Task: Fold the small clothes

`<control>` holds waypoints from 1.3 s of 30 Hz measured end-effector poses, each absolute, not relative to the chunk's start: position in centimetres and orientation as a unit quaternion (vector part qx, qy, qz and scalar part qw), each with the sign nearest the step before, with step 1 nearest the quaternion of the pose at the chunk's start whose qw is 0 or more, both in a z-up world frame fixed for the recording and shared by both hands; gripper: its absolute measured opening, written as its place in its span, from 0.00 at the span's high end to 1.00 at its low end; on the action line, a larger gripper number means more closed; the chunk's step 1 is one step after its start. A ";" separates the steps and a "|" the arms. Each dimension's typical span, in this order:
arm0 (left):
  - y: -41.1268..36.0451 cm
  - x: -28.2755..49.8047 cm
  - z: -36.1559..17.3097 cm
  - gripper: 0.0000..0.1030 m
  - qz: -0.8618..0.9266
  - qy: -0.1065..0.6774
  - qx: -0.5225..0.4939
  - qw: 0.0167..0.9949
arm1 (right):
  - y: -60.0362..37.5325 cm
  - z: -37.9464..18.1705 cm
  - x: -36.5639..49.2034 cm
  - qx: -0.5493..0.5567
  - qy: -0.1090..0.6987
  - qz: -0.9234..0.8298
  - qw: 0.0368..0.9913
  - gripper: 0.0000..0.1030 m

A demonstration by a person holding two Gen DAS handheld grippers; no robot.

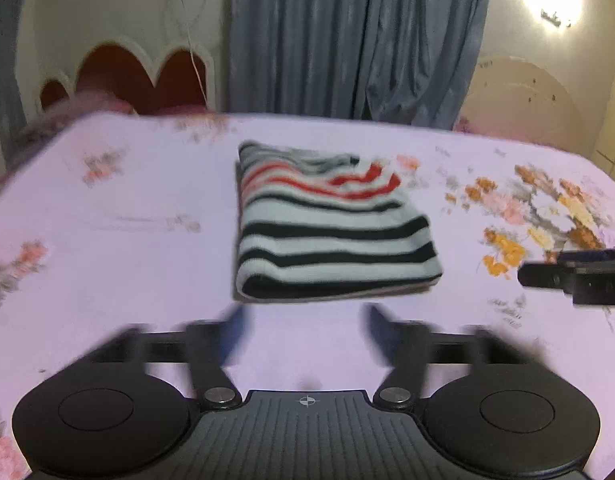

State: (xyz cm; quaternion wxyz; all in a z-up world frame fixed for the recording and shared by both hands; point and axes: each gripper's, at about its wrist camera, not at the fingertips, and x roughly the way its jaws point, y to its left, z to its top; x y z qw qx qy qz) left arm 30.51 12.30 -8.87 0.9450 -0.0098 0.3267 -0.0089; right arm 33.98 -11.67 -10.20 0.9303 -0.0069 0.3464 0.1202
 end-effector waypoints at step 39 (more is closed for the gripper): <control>9.1 12.2 -0.3 0.00 0.001 0.219 -0.002 0.976 | -12.5 -3.1 16.4 -0.015 0.244 0.095 0.965 0.01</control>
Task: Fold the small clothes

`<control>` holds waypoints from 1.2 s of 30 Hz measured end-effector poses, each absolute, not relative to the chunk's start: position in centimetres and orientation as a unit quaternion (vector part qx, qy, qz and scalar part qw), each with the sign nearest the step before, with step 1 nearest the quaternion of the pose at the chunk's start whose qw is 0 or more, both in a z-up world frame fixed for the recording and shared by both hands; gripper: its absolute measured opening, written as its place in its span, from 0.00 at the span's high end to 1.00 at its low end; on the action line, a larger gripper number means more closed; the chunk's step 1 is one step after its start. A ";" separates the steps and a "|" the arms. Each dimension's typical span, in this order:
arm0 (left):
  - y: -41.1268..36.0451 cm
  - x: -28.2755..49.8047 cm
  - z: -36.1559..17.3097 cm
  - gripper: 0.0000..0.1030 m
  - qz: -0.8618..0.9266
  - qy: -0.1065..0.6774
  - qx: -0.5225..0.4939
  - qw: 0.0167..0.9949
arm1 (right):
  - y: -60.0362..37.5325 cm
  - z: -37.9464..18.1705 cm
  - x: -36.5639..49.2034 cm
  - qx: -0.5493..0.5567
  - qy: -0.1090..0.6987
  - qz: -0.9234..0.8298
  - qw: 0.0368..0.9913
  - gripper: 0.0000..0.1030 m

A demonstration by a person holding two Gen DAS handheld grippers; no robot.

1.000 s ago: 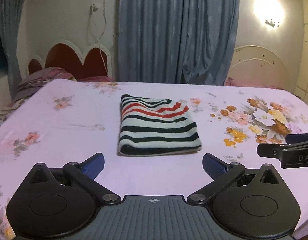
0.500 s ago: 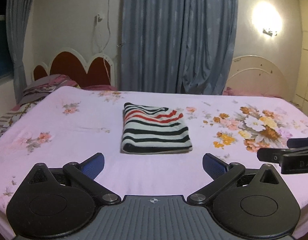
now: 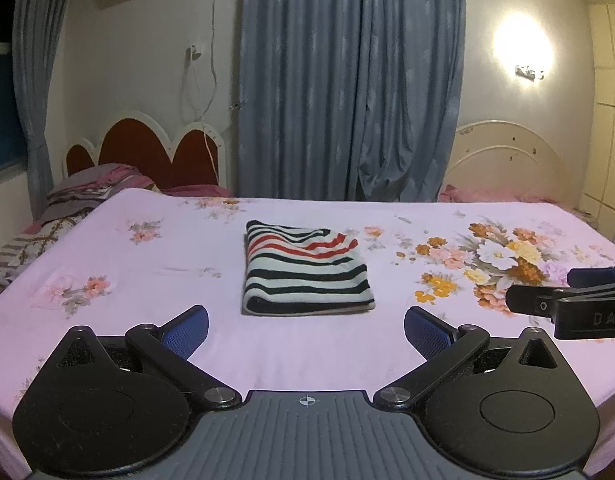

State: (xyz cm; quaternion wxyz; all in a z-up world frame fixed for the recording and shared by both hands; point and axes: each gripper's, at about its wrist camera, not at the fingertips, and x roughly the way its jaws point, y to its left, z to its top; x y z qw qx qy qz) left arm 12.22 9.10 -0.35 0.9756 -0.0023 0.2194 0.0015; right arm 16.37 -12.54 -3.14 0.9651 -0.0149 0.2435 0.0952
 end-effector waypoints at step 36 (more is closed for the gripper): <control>7.6 12.2 0.3 0.00 0.000 0.213 0.002 0.977 | -13.6 -2.4 15.2 -0.015 0.232 0.091 0.968 0.01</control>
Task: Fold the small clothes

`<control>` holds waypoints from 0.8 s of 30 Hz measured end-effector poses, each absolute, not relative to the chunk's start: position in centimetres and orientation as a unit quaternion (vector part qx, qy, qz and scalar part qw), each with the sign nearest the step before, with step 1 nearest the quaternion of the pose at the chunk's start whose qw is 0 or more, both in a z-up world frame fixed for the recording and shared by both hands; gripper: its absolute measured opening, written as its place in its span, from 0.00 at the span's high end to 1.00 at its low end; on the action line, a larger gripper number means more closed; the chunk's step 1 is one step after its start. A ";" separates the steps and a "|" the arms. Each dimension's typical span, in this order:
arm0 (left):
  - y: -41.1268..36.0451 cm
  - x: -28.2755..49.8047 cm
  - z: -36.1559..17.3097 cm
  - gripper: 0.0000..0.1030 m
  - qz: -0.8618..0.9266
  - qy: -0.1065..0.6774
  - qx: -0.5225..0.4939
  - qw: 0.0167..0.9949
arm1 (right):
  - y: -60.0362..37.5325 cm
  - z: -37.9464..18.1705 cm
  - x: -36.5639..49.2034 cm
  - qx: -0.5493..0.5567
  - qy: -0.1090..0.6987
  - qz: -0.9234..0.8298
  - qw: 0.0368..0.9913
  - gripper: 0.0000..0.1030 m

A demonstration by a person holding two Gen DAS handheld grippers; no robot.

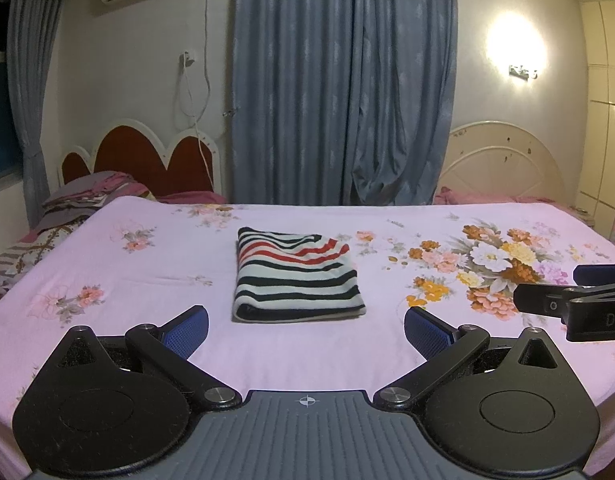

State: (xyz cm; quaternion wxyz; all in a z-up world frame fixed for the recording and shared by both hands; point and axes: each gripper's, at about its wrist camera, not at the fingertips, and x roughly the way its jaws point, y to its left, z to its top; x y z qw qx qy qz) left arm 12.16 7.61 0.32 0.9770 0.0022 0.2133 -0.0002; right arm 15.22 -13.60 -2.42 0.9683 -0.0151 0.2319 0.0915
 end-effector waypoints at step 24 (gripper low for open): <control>7.5 12.3 0.1 0.00 0.000 0.214 0.004 0.977 | -13.5 -2.4 15.3 -0.015 0.231 0.093 0.968 0.01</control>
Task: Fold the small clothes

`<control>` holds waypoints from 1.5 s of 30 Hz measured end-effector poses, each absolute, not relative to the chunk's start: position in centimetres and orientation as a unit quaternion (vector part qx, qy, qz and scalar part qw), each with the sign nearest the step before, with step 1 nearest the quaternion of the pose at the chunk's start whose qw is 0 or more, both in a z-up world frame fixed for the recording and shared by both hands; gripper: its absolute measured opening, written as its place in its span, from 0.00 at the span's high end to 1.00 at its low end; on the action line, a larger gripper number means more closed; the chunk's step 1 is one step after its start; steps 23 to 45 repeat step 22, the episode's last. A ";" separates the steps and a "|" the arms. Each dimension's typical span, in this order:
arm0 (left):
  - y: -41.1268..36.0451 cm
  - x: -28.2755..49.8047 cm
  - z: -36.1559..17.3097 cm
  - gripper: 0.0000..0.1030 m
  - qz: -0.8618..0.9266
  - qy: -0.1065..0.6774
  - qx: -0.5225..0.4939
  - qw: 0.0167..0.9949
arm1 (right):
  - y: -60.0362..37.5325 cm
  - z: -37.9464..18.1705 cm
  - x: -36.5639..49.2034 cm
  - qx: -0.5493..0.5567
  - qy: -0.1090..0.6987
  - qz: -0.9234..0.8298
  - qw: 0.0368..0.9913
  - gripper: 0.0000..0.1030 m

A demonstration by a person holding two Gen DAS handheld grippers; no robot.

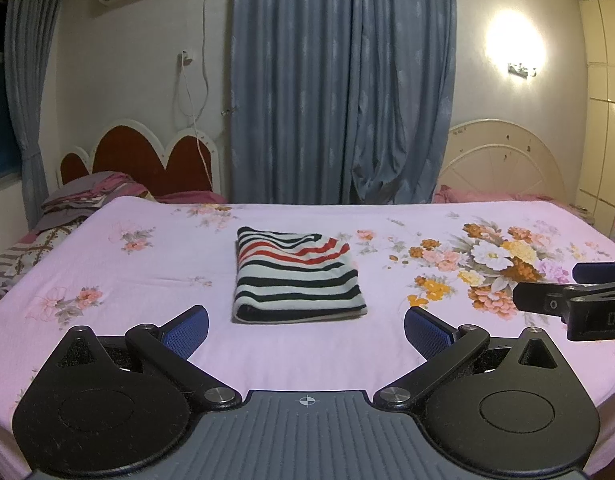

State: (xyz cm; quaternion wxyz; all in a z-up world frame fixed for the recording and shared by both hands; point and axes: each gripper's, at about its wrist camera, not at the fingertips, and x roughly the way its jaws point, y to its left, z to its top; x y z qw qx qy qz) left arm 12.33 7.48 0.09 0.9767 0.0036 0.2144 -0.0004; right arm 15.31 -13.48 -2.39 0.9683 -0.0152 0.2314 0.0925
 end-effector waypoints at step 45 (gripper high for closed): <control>8.1 13.8 -0.3 0.00 0.003 0.223 -0.003 0.975 | -13.6 -2.5 16.7 -0.015 0.235 0.105 0.966 0.01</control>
